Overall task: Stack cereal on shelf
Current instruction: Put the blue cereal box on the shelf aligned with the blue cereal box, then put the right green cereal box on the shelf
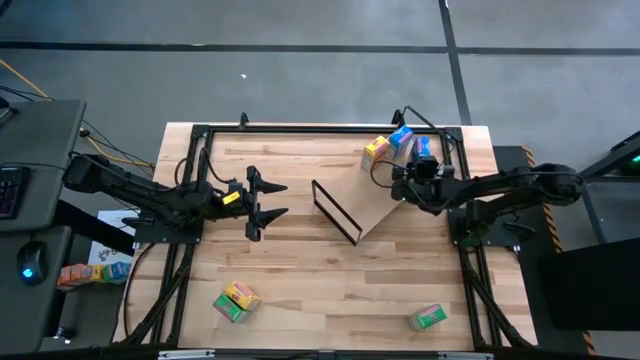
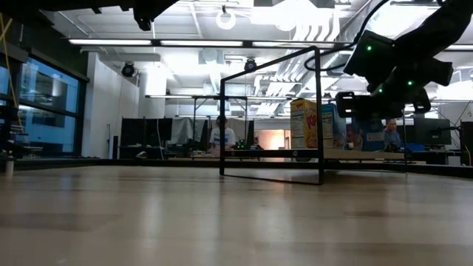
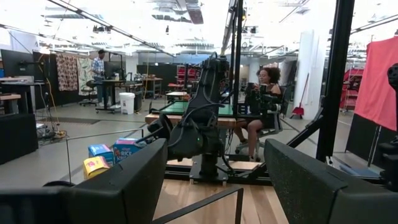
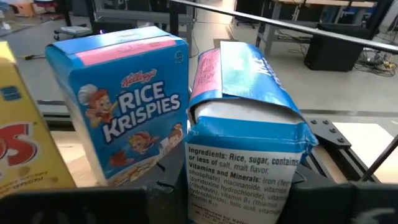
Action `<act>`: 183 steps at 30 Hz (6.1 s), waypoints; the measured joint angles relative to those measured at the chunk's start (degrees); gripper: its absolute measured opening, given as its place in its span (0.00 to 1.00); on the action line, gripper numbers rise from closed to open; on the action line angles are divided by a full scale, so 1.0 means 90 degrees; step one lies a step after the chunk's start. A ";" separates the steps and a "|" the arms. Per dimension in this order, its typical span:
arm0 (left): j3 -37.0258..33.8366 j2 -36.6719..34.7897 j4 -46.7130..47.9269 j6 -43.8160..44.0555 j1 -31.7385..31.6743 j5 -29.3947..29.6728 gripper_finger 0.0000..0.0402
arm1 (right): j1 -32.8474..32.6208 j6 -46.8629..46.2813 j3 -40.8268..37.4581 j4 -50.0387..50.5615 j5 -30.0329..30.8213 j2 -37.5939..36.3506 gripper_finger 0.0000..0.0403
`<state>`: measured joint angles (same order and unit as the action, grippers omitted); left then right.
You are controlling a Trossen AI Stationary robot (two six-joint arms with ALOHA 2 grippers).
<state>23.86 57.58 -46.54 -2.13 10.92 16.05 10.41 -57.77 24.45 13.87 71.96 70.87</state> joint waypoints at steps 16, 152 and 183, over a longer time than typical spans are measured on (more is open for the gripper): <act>0.0000 0.0000 0.0002 0.0002 0.0000 0.0000 0.64 | 0.0054 -0.0083 0.0000 0.0007 -0.0107 0.0000 0.43; -0.0488 -0.2483 0.2231 0.0001 0.0000 0.0109 0.64 | -0.1588 0.6474 0.0012 -0.5310 -0.7249 -0.2368 0.58; -0.0488 -0.2482 0.2271 -0.0002 0.0000 0.0124 0.64 | -0.6342 0.0803 0.4456 0.2400 -0.6125 0.0218 0.58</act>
<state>19.46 35.24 -26.10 -2.15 10.92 17.17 -46.67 -50.55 64.55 35.47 16.84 72.84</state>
